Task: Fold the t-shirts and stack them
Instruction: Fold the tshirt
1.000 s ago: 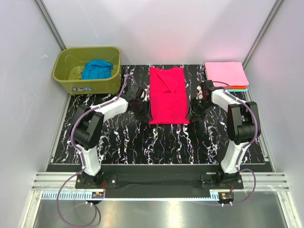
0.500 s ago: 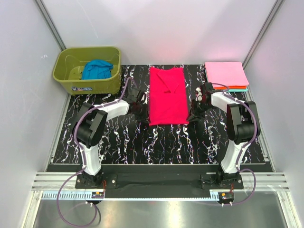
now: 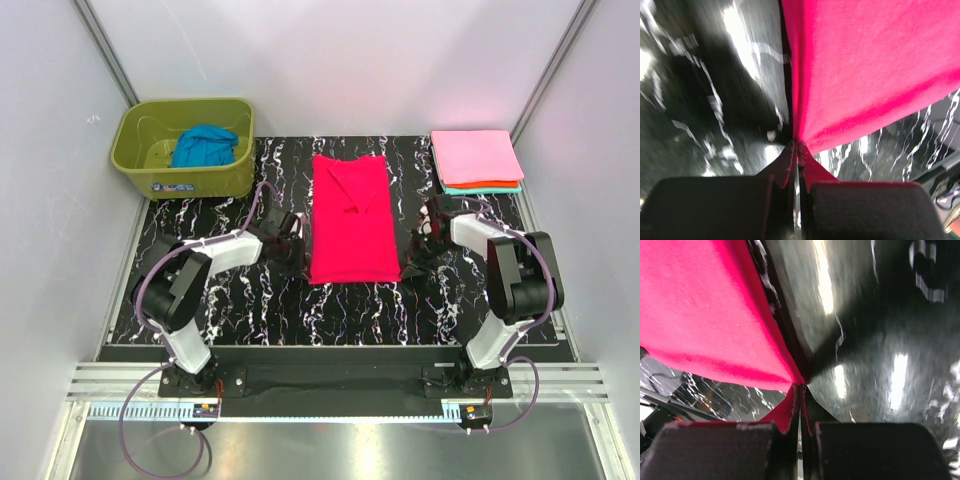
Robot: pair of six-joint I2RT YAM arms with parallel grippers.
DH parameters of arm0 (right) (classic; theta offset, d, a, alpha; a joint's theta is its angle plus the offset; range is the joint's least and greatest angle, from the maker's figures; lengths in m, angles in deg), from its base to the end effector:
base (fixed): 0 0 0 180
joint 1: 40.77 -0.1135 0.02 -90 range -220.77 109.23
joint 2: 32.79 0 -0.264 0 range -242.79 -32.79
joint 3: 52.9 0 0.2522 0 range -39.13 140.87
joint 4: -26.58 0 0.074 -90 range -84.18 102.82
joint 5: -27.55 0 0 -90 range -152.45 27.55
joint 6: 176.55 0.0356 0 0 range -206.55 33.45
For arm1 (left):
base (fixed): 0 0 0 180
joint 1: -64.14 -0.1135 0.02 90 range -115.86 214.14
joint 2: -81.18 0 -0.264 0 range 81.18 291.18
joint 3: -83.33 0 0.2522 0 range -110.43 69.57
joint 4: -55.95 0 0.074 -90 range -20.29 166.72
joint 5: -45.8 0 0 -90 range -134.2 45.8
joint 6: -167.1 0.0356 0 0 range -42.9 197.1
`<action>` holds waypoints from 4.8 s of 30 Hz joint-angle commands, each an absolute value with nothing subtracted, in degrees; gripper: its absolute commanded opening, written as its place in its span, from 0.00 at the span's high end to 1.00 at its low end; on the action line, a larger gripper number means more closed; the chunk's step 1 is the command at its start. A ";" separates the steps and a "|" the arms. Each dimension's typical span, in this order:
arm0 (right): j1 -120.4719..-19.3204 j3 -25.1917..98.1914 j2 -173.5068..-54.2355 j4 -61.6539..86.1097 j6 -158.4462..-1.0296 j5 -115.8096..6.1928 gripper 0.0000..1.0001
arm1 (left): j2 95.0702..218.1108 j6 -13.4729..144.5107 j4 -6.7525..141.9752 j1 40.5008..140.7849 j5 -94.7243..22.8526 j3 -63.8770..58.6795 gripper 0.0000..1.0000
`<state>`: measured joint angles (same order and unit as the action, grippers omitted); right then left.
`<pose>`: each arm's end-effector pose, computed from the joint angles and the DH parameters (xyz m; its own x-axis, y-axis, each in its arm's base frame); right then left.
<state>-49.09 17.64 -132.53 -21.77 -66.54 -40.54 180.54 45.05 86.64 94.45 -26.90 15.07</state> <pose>0.3027 0.0577 0.1461 -0.9811 0.1774 -0.0779 0.1297 0.9000 0.4161 0.2795 -0.1756 0.1486 -0.9649 -0.0228 -0.2616 0.1076 0.8745 -0.4730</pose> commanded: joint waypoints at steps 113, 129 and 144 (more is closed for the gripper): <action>-50.08 4.83 -111.40 -17.15 -36.03 -44.59 0.41 | 160.22 46.44 85.91 92.00 -20.99 21.30 0.52; -58.79 -14.68 -105.13 0.66 -19.94 -50.24 0.42 | 162.22 32.37 66.21 94.73 -23.71 40.21 0.46; -58.70 -17.34 -103.10 3.42 -18.26 -52.08 0.81 | 167.58 30.60 63.91 95.43 -24.77 39.42 0.71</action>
<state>-58.29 -16.52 -103.88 4.03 -18.19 -48.65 166.35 30.07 63.82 94.91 -21.94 39.55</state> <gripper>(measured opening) 0.216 0.308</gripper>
